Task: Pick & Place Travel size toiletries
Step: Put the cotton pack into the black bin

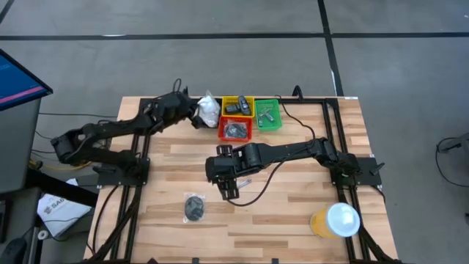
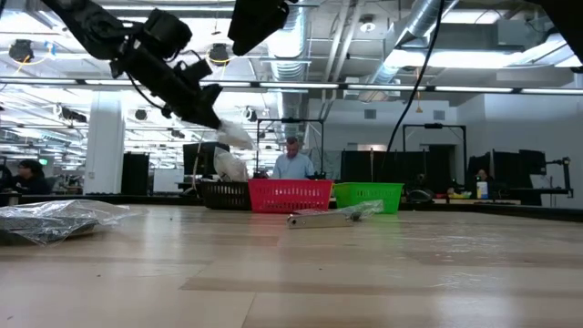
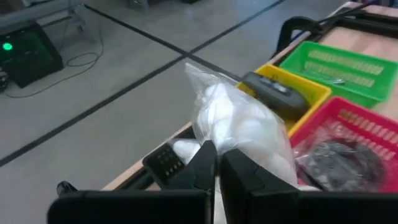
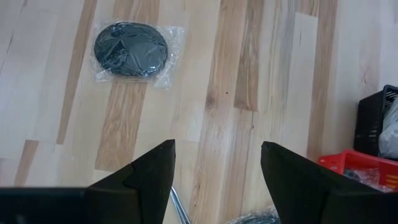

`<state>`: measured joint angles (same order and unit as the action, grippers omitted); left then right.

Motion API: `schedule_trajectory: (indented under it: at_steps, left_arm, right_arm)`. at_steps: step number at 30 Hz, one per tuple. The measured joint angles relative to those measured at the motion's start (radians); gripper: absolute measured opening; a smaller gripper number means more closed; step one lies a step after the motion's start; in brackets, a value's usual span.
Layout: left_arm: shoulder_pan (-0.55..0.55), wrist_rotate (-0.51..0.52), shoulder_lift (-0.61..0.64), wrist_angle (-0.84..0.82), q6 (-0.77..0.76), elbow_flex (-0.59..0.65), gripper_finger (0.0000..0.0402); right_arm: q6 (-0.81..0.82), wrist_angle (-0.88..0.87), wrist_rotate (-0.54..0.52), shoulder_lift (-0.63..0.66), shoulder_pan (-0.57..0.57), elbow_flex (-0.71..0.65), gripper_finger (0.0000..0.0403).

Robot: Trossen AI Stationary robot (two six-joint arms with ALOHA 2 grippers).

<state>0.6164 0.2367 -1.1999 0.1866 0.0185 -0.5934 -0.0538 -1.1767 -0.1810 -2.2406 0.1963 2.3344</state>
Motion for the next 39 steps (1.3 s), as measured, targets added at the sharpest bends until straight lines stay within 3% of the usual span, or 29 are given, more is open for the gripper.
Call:
schedule_trajectory:
  at_steps: [13,23,31,39]
  left_arm:
    - [0.066,-0.008,-0.174,0.108,0.002,0.000,0.0002]
    - [0.064,-0.020,-0.185,0.115,0.029,0.000,0.0012]
    - [0.064,0.002,-0.185,0.115,0.055,0.000,0.0041]
    - [0.064,0.045,-0.185,0.119,0.055,0.000,0.0094]
  right_arm:
    - [-0.009,0.000,0.000,0.000,0.000,0.000,0.0225]
    - [-0.009,0.003,0.000,0.000,-0.001,0.000,0.0225]
    - [-0.007,0.004,0.000,0.000,-0.001,0.000,0.0225]
    - [-0.007,0.003,0.000,0.000,-0.001,-0.001,0.0225]
